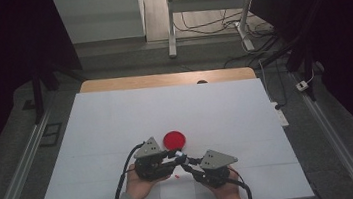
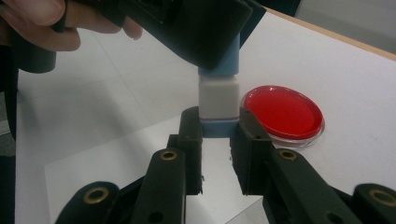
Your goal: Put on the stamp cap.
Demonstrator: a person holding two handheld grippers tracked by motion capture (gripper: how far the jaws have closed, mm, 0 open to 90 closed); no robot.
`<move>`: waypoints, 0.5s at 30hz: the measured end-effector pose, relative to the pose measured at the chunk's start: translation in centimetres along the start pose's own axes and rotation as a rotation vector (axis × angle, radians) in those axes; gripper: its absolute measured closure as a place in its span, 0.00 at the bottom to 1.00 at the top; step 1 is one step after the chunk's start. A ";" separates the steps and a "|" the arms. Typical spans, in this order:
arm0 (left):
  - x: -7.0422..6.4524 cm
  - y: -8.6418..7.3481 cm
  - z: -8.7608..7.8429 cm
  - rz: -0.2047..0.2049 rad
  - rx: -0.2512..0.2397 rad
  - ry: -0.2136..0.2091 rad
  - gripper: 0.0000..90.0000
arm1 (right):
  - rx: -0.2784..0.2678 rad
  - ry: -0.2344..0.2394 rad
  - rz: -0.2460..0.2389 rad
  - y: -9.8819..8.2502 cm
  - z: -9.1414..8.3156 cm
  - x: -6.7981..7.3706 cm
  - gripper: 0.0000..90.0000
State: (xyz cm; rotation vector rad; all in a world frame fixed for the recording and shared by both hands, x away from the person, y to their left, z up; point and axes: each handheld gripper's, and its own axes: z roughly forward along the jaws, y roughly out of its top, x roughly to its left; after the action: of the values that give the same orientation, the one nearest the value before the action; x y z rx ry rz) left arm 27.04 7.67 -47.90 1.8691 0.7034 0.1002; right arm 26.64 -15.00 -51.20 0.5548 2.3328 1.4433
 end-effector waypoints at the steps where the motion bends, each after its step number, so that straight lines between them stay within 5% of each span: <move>1: 0.0 -0.1 0.0 -0.001 -0.002 0.000 0.73 | 0.000 0.001 0.002 0.0 0.0 0.0 0.82; 15: 0.0 -0.1 0.1 -0.009 0.000 0.002 0.73 | 0.005 0.003 -0.012 0.1 0.0 0.1 0.82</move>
State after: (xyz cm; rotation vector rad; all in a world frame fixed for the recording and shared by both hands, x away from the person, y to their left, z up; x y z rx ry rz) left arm 27.00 7.61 -48.00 1.8656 0.7132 0.0963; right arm 26.60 -14.94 -51.12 0.5396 2.3387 1.4338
